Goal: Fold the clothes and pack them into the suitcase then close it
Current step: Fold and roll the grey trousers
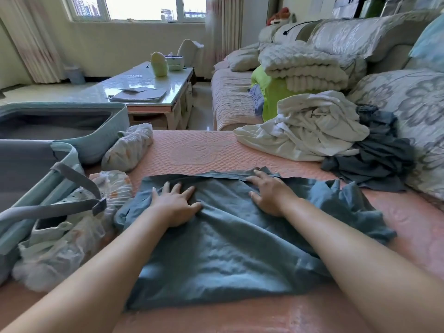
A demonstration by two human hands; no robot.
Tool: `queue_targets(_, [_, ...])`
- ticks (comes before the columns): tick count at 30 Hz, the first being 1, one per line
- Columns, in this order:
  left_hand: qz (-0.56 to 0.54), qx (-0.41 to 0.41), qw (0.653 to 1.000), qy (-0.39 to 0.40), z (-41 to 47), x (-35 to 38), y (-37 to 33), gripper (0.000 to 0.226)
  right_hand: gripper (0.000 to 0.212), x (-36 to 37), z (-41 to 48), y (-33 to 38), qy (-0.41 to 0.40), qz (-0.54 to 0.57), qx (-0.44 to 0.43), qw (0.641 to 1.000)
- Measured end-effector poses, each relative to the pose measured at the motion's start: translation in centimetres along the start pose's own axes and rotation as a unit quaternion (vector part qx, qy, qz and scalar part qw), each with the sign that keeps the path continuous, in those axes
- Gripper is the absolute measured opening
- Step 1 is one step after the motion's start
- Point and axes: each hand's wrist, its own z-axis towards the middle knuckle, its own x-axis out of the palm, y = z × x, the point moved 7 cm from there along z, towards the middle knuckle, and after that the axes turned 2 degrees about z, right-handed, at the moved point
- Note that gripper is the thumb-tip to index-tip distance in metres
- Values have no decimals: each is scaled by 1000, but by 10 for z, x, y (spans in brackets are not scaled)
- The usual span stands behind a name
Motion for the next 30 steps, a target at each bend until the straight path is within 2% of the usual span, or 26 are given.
queue_targets(3, [1,24,996,-88,-2,-23,-38,61,47,-37,-15,-33,-125,-35,27,991])
queue_targets(5, [22,88,985,-147,-6,-36,-76,56,40,-56,-26,-70,-164,-87,105,977])
queue_targets(7, [20,155,975,-159,-5,-44,-116,51,39,-65,-39,-110,-148,-115,209,960])
queue_targets(9, [5,167,974,-156,2,-51,-146,47,44,-66,-53,-144,-106,-116,286,945])
queue_targets(11, [12,176,972,-157,11,-53,-175,49,54,-61,-62,-168,-57,-88,323,941])
queue_targets(13, [47,199,969,-139,24,-48,-203,50,56,-55,-67,-179,-39,-50,315,947])
queue_targets(17, [16,173,973,-149,41,-55,-227,44,23,-52,-59,-182,-90,67,228,967])
queue_targets(19, [2,149,973,-174,51,-59,-227,37,16,-56,-56,-183,-138,110,223,959])
queue_targets(22, [-25,109,979,-171,66,-63,-224,28,14,-64,-55,-191,-225,152,250,929])
queue_targets(26, [-36,93,978,-181,77,-70,-227,29,13,-66,-55,-196,-275,186,240,912])
queue_targets(28, [-100,66,967,-223,77,-80,-221,25,15,-71,-57,-199,-307,223,247,892])
queue_targets(30, [-231,31,937,-261,79,-83,-208,23,16,-75,-55,-200,-320,246,243,882])
